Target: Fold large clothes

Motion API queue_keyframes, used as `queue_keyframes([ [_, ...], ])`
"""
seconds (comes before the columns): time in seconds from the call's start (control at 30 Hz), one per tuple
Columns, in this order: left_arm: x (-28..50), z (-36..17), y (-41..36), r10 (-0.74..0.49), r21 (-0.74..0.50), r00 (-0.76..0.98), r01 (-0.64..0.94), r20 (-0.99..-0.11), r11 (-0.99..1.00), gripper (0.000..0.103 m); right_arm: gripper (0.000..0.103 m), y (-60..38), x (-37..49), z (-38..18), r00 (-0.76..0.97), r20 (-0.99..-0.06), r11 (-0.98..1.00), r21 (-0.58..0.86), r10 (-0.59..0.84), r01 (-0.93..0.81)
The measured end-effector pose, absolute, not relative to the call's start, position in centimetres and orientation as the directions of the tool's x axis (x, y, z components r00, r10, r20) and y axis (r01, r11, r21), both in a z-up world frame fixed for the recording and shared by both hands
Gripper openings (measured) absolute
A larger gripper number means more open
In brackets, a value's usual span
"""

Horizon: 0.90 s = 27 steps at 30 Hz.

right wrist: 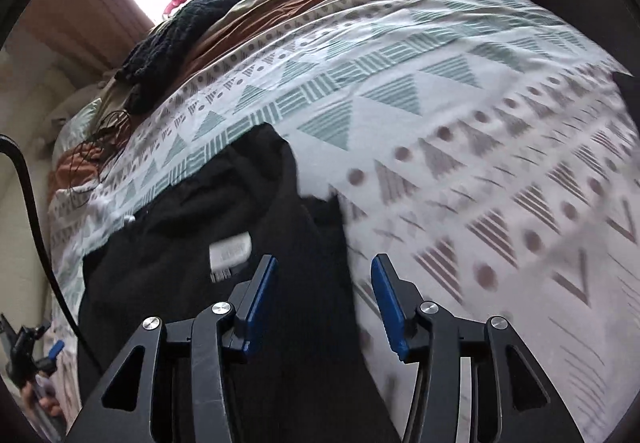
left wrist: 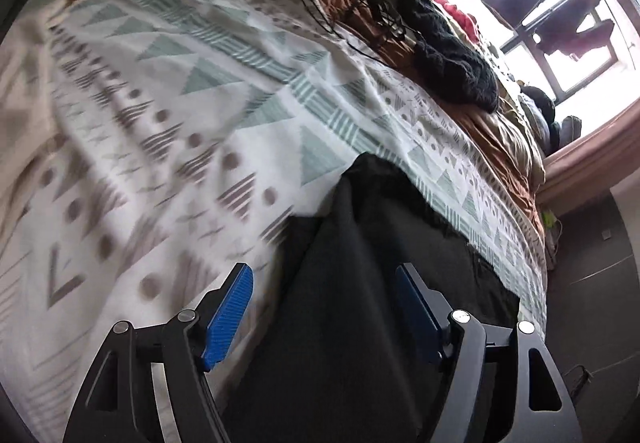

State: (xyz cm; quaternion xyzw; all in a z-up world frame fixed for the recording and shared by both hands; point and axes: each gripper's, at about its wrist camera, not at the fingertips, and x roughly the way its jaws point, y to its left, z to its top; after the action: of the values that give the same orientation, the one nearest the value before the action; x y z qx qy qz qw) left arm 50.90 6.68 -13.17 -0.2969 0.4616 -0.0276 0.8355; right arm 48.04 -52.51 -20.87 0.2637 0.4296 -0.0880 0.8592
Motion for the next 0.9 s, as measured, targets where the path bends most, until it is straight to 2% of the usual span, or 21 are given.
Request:
queue_keyframes([
  [0.33, 43.1, -12.3, 7.9, -0.317, -0.519, 0.580, -0.221, -0.751, 0.826, 0.075, 0.049, -52.3, 40.4, -18.9, 0.638, -0.770, 0.843, 0.339, -0.007, 0.418],
  [0.6, 39.1, -12.9, 7.4, -0.305, -0.475, 0.546, -0.200, -0.780, 0.857, 0.074, 0.049, -51.2, 36.0, -19.4, 0.608, -0.794, 0.847, 0.318, -0.007, 0.425],
  [0.9, 37.3, -15.8, 7.7, -0.389, -0.552, 0.509, -0.216, -0.768, 0.806, 0.074, 0.049, -47.8, 33.3, -19.3, 0.592, -0.805, 0.884, 0.295, 0.025, 0.363],
])
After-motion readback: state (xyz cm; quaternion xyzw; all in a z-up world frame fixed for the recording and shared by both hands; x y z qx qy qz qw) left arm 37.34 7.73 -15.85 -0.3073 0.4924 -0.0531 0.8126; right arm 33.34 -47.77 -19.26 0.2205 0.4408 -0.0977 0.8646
